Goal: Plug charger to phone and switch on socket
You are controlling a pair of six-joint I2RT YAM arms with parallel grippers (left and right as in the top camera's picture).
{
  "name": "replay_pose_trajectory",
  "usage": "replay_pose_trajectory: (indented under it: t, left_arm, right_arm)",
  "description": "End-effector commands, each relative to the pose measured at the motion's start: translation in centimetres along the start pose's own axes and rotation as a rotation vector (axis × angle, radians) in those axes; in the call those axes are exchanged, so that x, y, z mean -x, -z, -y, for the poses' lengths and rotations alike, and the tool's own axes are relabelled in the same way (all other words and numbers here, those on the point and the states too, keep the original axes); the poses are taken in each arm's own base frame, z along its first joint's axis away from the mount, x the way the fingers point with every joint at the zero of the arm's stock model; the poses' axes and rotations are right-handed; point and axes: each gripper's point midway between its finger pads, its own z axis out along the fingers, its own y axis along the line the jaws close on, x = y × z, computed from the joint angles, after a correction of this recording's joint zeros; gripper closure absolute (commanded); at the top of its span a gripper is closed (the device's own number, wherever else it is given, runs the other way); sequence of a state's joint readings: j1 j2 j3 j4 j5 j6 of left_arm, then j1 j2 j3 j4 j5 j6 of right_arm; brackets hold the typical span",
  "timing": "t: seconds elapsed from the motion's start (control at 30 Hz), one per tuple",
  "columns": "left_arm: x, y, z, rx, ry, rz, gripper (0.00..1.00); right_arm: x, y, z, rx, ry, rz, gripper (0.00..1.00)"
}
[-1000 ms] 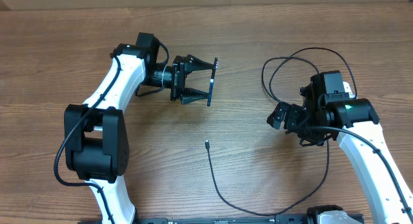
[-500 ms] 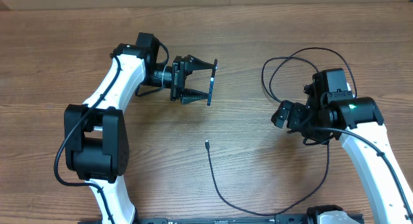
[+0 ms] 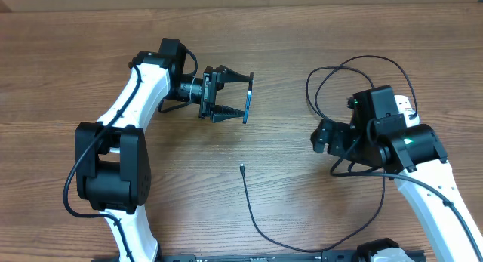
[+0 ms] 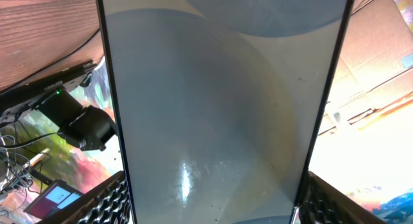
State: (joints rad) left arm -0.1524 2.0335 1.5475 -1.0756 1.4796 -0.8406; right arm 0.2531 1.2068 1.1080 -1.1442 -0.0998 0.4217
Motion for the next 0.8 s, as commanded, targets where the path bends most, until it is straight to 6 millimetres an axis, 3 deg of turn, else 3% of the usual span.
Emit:
replay_pose_trajectory:
  t: [0.0, 0.13, 0.33, 0.6, 0.77]
  left_arm:
    - [-0.5, 0.2, 1.1, -0.022, -0.004, -0.016, 0.30]
    - [-0.2, 0.2, 0.9, -0.010, 0.012, -0.002, 0.30]
    - [-0.2, 0.2, 0.9, -0.008, 0.015, 0.000, 0.30]
    - [-0.2, 0.2, 0.9, -0.008, 0.014, 0.000, 0.30]
    - [-0.2, 0.2, 0.9, -0.009, 0.014, 0.000, 0.30]
  right_arm:
    - [1.3, 2.3, -2.7, 0.056, 0.038, 0.079, 0.02]
    - [1.9, 3.6, -4.1, 0.071, 0.076, 0.122, 0.02]
    - [2.8, 4.0, -2.0, -0.041, -0.029, 0.178, 0.01]
    - [3.2, 4.1, -1.9, -0.053, -0.030, 0.201, 0.00]
    - [4.6, 4.7, 0.2, -0.176, -0.040, 0.288, 0.00]
